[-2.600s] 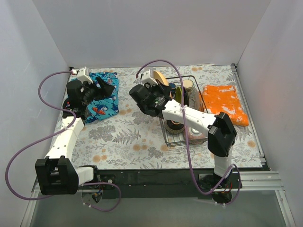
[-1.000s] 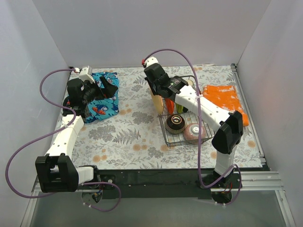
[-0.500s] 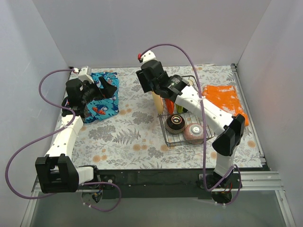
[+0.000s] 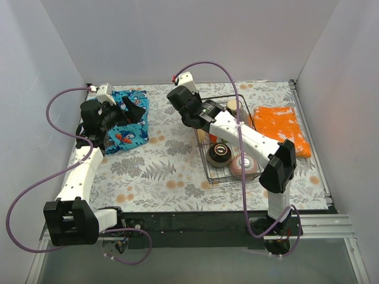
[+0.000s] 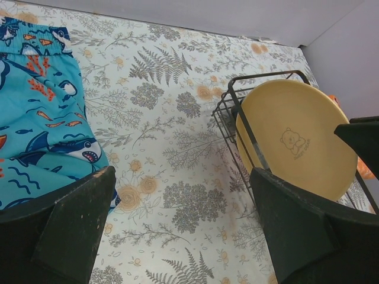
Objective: Load the mixed dishes into the dish rack
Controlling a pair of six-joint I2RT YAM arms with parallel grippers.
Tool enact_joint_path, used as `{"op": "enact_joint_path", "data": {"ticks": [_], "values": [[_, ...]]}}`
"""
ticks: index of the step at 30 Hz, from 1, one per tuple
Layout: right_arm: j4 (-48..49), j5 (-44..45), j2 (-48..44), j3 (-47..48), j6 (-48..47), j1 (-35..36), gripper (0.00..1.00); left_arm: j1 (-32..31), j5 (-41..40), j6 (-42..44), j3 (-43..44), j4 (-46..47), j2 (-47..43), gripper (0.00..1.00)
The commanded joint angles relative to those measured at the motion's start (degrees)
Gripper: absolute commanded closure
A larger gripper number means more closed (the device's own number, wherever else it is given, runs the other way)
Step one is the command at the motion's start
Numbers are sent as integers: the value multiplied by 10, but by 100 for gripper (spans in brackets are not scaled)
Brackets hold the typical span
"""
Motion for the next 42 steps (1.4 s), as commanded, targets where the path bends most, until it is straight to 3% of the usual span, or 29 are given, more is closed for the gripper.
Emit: {"op": "enact_joint_path", "data": {"ticks": [1, 3, 12, 14, 20, 32, 42], "values": [[0, 37, 16, 16, 20, 0, 88, 4, 3, 2, -7, -2, -21, 2], [-3, 39, 23, 15, 21, 1, 99, 3, 3, 0, -8, 0, -20, 2], [-14, 59, 28, 13, 26, 28, 99, 4, 8, -9, -10, 5, -18, 2], [7, 117, 28, 14, 5, 41, 99, 4, 9, -11, -10, 7, -17, 2], [297, 277, 31, -66, -306, 84, 99, 4, 12, -22, -14, 12, -18, 2], [435, 283, 1, -115, -460, 90, 99, 3, 24, -44, -26, 31, -21, 2], [491, 274, -20, -151, -536, 90, 99, 3, 28, -51, -36, 47, -25, 2]]}}
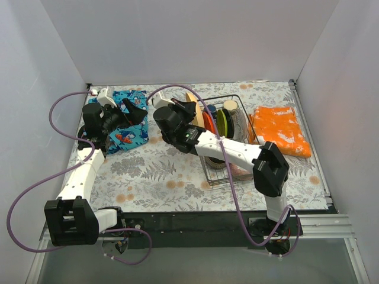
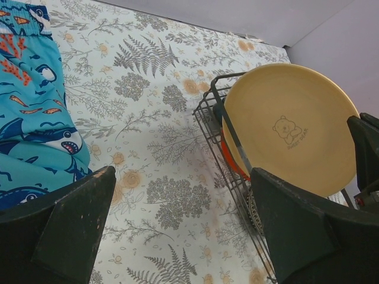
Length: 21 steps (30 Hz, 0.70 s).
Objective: Load the mixed dishes into the dish rack
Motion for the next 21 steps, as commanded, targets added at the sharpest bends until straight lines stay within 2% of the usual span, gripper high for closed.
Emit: {"op": "enact_joint_path", "data": {"ticks": [1, 16, 18, 20, 21], "values": [[123, -6, -52, -13, -65, 6, 99, 3, 10, -3, -6, 21, -24, 2], [152, -21, -79, -67, -114, -18, 99, 4, 18, -22, -20, 37, -27, 2], [174, -25, -86, -87, -156, -22, 99, 2, 20, -23, -21, 38, -25, 2], [369, -35, -101, -154, -264, -21, 99, 2, 22, -28, -22, 44, -23, 2], [448, -45, -103, -175, -381, -21, 99, 1, 22, -30, -22, 46, -21, 2]]}}
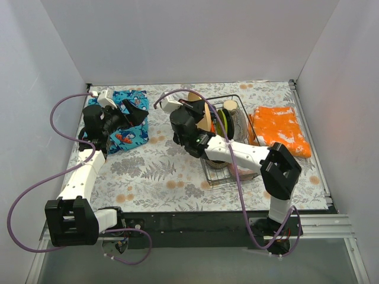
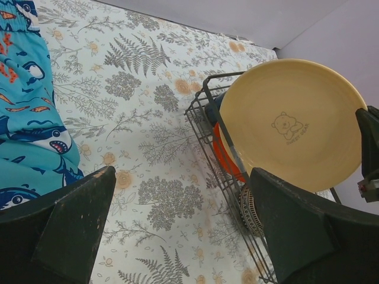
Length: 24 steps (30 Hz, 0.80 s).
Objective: Load the mixed dishes into the dish rack
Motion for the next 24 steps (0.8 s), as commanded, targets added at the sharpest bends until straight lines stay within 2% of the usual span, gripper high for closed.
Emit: {"op": "enact_joint_path", "data": {"ticks": [1, 3, 12, 19, 24], "values": [[411, -47, -46, -80, -277, 0, 99, 0, 11, -9, -4, 20, -18, 2], [458, -59, -49, -102, -325, 0, 99, -1, 12, -13, -6, 28, -15, 2], [454, -66, -59, -107, -341, 4, 99, -4, 13, -20, -8, 35, -12, 2], [395, -46, -70, -126, -306, 7, 99, -4, 13, -19, -10, 35, -16, 2], [392, -29, -62, -120, -276, 7, 99, -4, 8, -9, -12, 33, -23, 2]]}}
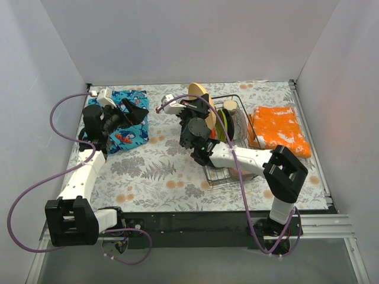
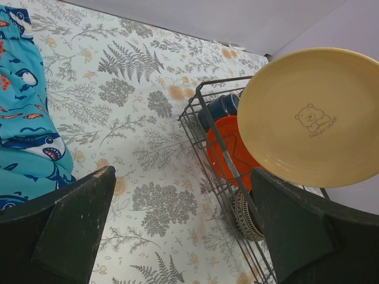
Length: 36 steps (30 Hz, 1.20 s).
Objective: Load the mixed dishes into the dish rack
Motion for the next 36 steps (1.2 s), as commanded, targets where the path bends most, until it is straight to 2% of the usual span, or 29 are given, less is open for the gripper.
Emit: {"op": "enact_joint_path", "data": {"ticks": [1, 16, 23, 26, 36], "values": [[14, 27, -15, 12, 38, 3, 99, -1, 2, 12, -11, 6, -24, 2], [9, 41, 35, 36, 38, 1, 99, -11, 1, 8, -29, 8, -52, 2], [82, 16, 53, 44, -21, -1, 99, -12, 5, 3, -25, 13, -51, 2], [134, -4, 58, 37, -67, -1, 99, -35, 8, -2, -30, 22, -49, 2], [133, -29, 67, 14, -93, -8, 99, -41, 21, -26, -33, 32, -46, 2]]}}
